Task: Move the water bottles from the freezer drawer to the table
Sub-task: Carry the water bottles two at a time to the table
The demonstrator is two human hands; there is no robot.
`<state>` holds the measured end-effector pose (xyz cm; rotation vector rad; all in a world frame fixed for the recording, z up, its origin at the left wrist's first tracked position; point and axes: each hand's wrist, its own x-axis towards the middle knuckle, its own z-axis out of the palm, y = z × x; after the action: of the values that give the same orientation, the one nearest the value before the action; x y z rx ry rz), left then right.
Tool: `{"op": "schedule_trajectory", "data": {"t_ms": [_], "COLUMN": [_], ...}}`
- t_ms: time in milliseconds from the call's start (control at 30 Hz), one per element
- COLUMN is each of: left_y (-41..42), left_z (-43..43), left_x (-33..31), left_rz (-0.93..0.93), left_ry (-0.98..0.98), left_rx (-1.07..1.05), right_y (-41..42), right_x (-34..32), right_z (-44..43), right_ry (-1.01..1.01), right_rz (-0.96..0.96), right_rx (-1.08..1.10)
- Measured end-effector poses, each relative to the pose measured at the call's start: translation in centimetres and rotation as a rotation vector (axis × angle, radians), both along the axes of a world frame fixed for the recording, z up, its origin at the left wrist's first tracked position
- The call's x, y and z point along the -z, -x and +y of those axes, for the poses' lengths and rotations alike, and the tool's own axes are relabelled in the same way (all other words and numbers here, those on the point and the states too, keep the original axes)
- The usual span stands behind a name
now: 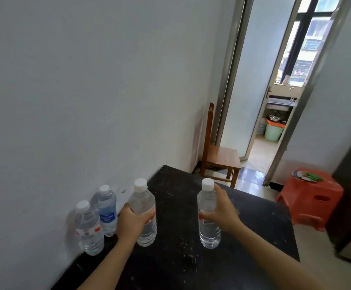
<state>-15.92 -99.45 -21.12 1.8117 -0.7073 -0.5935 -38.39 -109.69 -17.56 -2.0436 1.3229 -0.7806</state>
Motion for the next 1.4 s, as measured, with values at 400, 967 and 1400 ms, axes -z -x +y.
{"op": "schedule_trajectory", "data": {"t_ms": [400, 967, 1400], "left_y": [-3.3, -9.5, -9.6], "left_z": [-10.3, -14.5, -14.7], "left_x": [2.5, 7.7, 7.0], "left_rz": [0.062, 0.203, 0.119], "left_ry": [-0.050, -0.044, -0.022], "left_rx": [-0.185, -0.460, -0.447], "right_y": [-8.1, -23.3, -25.5], "right_x": [2.8, 6.3, 8.7], "right_z": [-9.2, -15.7, -14.5], "right_ry": [-0.117, -0.224, -0.215], "right_rz": [0.021, 0.038, -0.008], "right_rx": [-0.029, -0.195, -0.261]}}
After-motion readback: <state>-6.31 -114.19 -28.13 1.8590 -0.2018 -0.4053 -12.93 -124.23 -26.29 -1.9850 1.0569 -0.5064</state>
